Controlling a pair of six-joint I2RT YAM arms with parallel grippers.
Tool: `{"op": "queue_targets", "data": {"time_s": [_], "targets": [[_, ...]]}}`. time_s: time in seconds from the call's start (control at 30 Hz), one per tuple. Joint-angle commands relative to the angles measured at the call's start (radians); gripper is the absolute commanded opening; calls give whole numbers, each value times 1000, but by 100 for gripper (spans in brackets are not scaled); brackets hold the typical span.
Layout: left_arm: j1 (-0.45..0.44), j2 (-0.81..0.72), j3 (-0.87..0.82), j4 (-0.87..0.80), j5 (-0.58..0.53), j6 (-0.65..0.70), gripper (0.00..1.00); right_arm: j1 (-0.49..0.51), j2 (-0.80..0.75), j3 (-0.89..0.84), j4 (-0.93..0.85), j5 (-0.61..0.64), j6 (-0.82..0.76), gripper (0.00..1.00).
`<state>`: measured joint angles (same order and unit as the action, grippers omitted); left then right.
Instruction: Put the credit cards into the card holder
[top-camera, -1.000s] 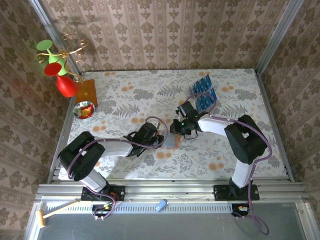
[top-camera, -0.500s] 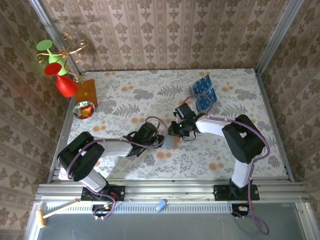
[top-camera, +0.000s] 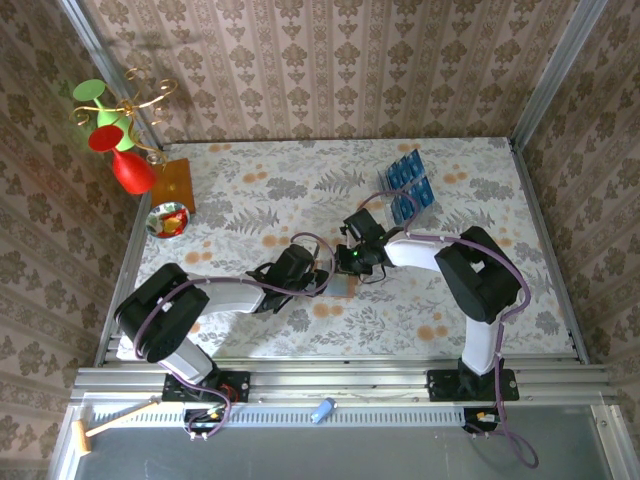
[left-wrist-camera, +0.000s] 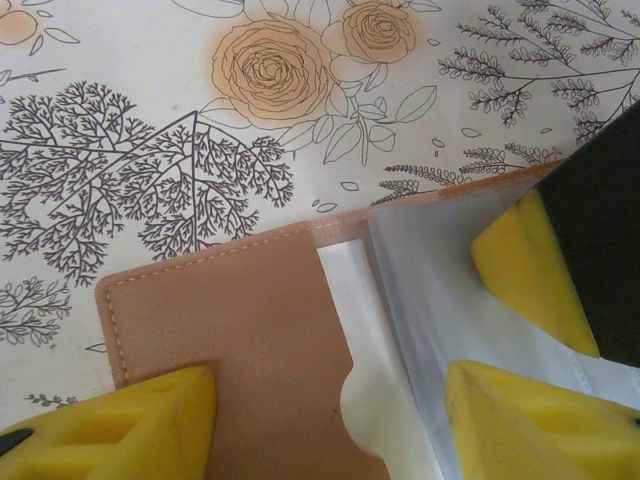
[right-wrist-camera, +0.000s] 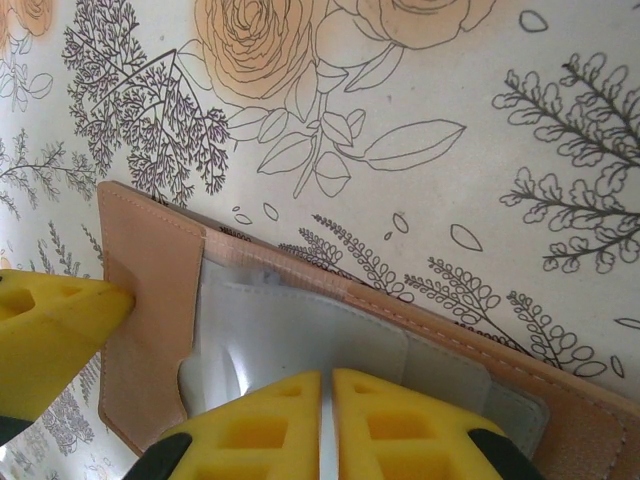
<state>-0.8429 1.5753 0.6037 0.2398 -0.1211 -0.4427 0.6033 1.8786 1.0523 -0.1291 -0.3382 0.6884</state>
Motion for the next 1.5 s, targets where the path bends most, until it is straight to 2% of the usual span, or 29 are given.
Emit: {"op": "queue_targets", "data": {"time_s": [0.0,0.3,0.47,0.57,0.9,1.27,1.47], "targets": [[-1,21,24,-59,-19,26,61,10,14,13,-9,-16,14,14],[-10,57,45,-128,-59,35,54,4,-25,26,-30,-15,13,18],[-10,70,43,-120,-56,30,54,-30,-98,10,-35,-9,21,33],[-11,76,42,-116,-55,27,54,-43,-130,-6,-34,-4,25,38],[-12,81,42,-107,-52,26,54,-37,-100,-73,56,-39,78,40],[-11,73,41,-105,-50,23,54,-8,-38,-49,89,-70,102,40],[-2,-37,39,-121,-45,0,58,-1,-76,-42,80,-87,113,41]]}}
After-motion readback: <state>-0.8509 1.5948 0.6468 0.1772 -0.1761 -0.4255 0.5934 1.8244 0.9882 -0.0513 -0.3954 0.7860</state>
